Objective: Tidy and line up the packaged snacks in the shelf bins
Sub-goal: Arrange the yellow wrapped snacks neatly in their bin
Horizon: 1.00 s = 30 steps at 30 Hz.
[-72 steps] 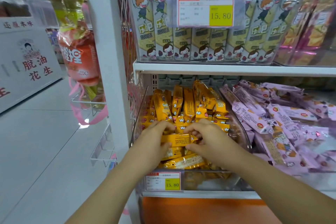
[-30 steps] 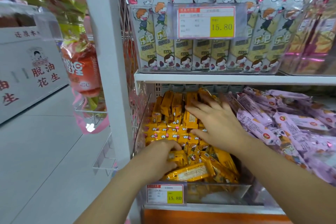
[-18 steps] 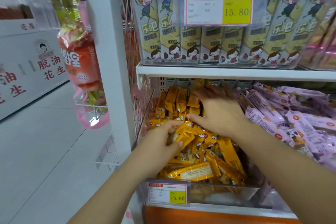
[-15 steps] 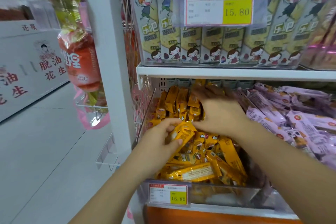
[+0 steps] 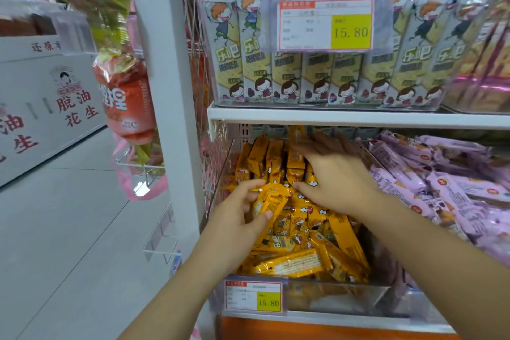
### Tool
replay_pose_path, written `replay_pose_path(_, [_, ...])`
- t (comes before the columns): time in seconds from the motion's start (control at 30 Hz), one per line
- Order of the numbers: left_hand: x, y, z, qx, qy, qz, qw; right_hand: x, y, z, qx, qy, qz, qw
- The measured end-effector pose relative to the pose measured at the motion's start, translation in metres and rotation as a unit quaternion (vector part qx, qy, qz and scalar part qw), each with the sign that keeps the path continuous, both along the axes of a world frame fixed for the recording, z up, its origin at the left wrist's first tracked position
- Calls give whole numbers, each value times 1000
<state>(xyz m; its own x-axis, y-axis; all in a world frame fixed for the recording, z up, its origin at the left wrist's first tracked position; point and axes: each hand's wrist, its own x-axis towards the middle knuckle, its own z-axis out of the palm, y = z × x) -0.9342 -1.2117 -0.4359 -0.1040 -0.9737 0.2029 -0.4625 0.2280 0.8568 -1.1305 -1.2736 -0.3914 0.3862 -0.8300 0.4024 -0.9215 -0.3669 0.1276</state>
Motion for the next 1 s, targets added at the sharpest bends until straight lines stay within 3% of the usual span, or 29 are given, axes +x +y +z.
replay_pose_path(0.17, [0,1,-3,7,1,-3,1000,-1,7,-6,-12,30,11,999])
replay_pose_path(0.4, [4,2,-3,24,57,-9,998,-12,37,-2,-29,-108,73,991])
replay_pose_path(0.5, [5,4,-2,31,67,-25,997,-13,52,1,45,-129,73,988])
replay_pose_path(0.6, [5,7,-1,33,75,-33,996,-16,62,-5,118,-57,9,991])
replay_pose_path(0.73, [4,10,3,31,80,-38,996,-13,67,-13,139,75,-65,985])
replay_pose_path(0.8, [2,10,5,32,76,-38,996,-12,68,-16,146,83,-80,983])
replay_pose_path(0.9, [1,8,4,45,88,-46,994,-14,69,-12,157,8,-74,985])
replay_pose_path(1.0, [-2,6,3,51,111,-52,991,-23,71,5,114,-150,-30,982])
